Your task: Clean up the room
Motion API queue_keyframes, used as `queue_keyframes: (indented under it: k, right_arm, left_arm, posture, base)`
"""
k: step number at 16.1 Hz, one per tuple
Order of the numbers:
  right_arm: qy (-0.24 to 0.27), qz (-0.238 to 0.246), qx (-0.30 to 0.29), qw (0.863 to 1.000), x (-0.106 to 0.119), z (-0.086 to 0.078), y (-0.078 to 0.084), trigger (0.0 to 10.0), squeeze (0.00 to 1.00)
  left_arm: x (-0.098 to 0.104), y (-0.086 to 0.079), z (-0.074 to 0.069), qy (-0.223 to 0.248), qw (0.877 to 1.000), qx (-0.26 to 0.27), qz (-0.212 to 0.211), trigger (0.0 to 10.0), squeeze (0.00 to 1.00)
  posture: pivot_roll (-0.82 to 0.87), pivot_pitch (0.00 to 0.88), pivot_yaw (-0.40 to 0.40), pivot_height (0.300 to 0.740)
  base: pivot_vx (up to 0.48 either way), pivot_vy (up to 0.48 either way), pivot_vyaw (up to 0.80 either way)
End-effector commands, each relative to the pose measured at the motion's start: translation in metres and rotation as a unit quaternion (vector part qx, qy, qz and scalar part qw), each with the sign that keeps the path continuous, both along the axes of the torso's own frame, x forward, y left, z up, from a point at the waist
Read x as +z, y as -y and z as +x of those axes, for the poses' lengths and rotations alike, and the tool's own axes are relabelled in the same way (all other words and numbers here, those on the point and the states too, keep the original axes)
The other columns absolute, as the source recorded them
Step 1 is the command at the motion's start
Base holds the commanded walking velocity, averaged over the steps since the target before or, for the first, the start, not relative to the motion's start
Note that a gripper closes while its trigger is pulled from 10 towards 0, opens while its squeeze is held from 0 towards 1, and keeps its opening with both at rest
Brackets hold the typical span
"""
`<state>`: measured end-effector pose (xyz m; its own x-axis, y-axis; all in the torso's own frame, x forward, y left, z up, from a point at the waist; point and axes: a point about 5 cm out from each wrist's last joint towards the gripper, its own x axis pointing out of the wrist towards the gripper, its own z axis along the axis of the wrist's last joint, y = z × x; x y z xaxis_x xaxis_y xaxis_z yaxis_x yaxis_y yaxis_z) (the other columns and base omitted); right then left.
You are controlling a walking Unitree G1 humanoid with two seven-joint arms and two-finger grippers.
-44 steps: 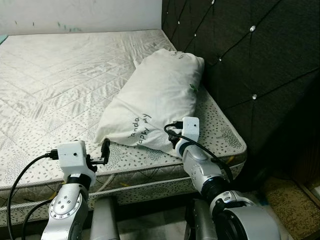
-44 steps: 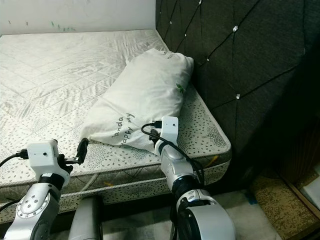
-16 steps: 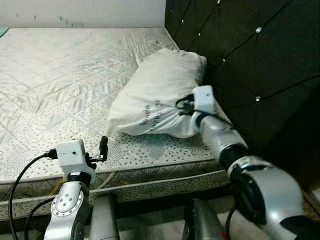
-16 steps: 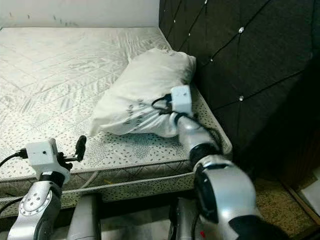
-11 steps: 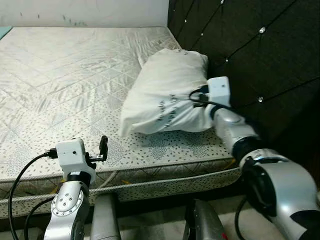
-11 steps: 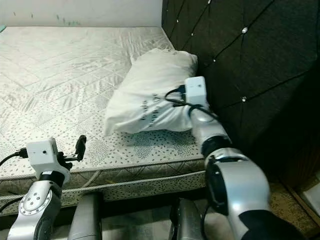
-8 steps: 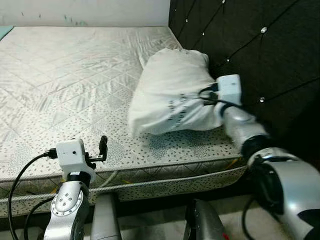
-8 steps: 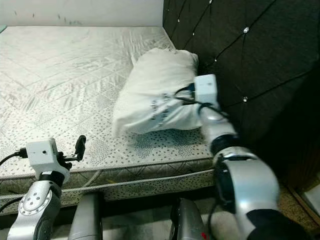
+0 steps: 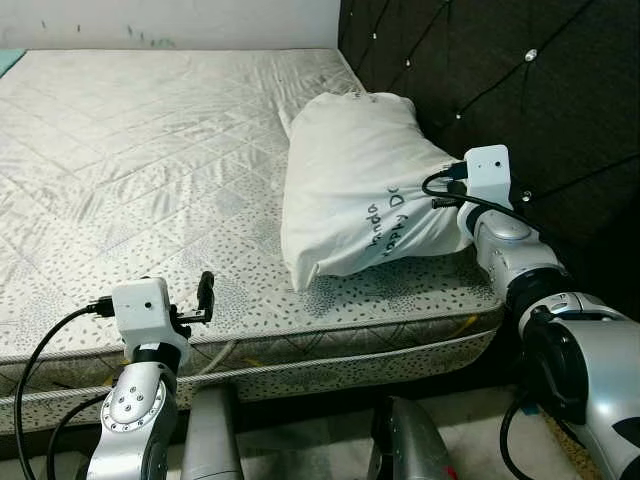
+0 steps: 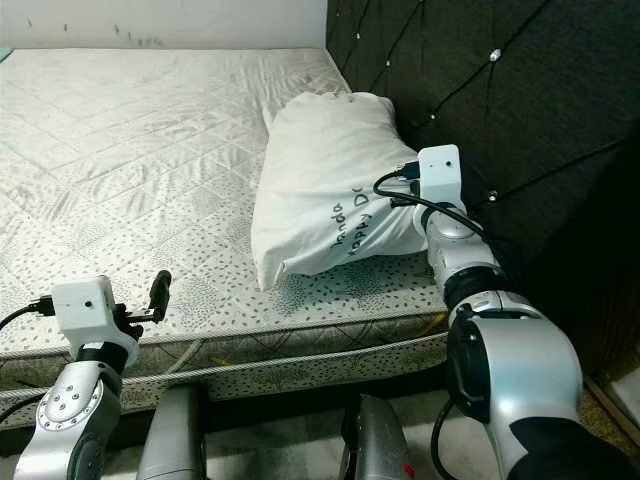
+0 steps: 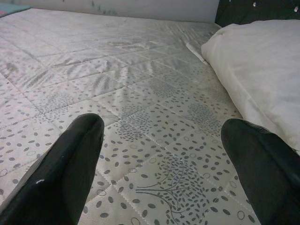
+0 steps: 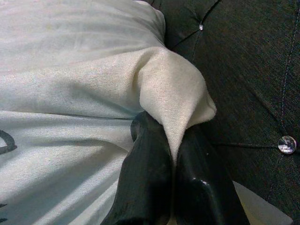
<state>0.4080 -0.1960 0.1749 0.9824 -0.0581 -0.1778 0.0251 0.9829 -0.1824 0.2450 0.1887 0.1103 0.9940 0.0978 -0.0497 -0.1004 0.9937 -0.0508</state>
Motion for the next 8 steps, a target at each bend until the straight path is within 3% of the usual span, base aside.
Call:
queue_keyframes:
  k: [1, 8]
  right_arm:
    - [0.070, -0.002, -0.008, 0.997, 0.0400, 0.0091, 0.0028, 0.0, 0.00]
    - [0.070, -0.002, -0.008, 0.997, 0.0400, 0.0091, 0.0028, 0.0, 0.00]
  left_arm:
    - [0.0028, 0.0001, 0.0010, 0.005, 1.000, 0.001, 0.003, 10.0, 0.00]
    - [0.0028, 0.0001, 0.0010, 0.005, 1.000, 0.001, 0.003, 10.0, 0.00]
  posture:
    - [0.09, 0.000, -0.085, 0.532]
    - [0.09, 0.000, -0.085, 0.532]
  base:
    - [0.000, 0.000, 0.00]
    - [0.000, 0.000, 0.00]
